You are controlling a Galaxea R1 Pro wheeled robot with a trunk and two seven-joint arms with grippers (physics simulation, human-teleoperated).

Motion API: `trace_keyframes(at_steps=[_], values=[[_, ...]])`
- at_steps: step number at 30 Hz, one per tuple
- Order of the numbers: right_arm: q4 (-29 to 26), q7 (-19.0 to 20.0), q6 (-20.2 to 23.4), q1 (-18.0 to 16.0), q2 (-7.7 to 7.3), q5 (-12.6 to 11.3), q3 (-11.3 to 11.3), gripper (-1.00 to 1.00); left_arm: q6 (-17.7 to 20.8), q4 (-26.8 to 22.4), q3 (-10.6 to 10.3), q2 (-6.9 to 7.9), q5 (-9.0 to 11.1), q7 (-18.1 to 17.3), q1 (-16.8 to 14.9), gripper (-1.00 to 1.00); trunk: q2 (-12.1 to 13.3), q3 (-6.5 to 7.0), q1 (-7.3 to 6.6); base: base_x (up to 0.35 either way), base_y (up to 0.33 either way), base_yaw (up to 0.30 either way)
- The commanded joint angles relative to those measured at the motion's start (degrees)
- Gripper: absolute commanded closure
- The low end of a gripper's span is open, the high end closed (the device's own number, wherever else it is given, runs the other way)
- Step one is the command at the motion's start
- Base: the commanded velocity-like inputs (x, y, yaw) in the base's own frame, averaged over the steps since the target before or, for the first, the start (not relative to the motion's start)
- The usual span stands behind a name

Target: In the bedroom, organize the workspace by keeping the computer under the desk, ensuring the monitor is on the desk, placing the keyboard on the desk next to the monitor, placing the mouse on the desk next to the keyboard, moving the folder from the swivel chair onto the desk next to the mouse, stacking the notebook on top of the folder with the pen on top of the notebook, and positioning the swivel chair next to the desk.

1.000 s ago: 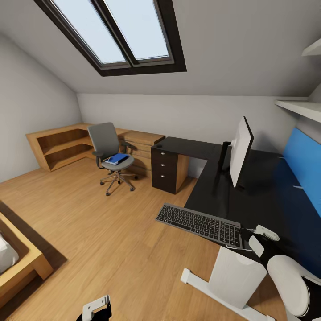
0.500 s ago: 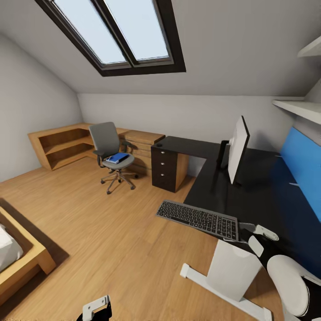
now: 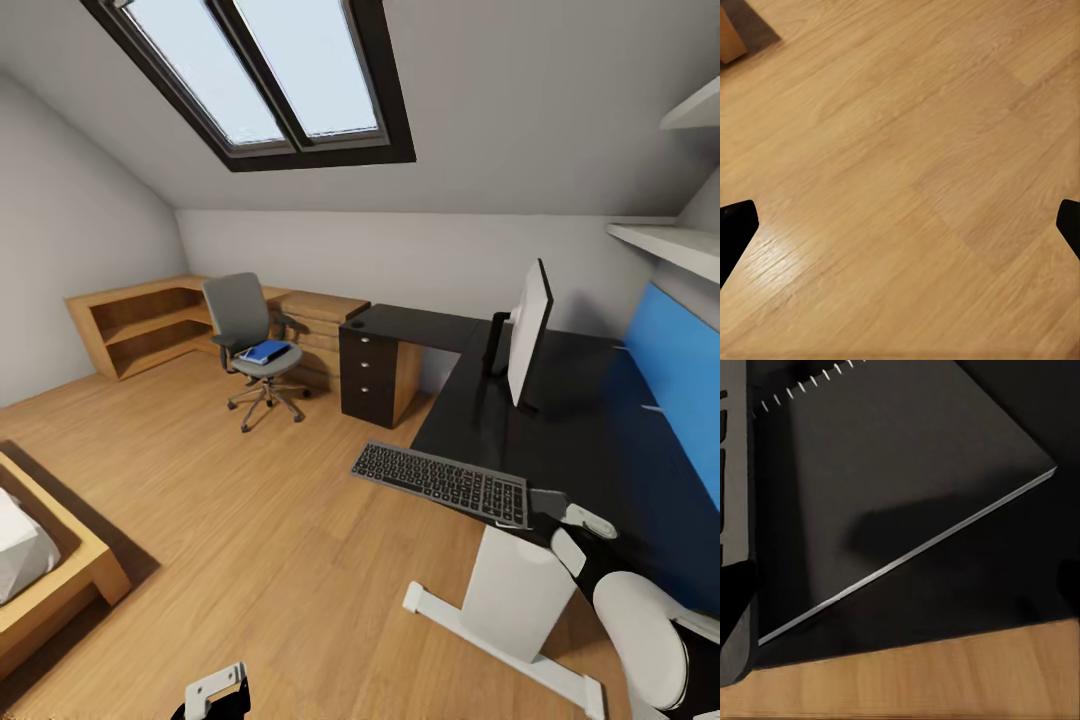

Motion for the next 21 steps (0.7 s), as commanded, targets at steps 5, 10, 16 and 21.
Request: trace_keyframes(at_steps=[5,10,16,21], values=[[-0.09,2.12,0.25,-0.03,0.83,-0.39,0.11,-1.0,-0.36,-0.03,-0.21,0.03,0.6,0.32,-0.05,-1.0,-0.04,-0.06,-0.01,-0.026,0.0,0.0],[-0.06,5.21,0.3,-0.02,1.83,-0.39,0.09,-1.0,-0.36,-0.03,-0.21,0.0,0.6,0.32,-0.03,-1.0,-0.04,-0.06,-0.01,-0.004,0.0,0.0],[0.1,5.99,0.32,-0.02,2.05,-0.39,0.08,-1.0,-0.36,-0.05,-0.21,-0.02,0.6,0.32,-0.03,-1.0,-0.04,-0.06,-0.01,0.0,0.0,0.0],[0.2,6.1,0.32,-0.02,2.11,-0.39,0.04,-1.0,-0.36,-0.05,-0.21,-0.03,0.6,0.32,-0.05,-1.0,-0.04,-0.06,-0.01,0.0,0.0,0.0]])
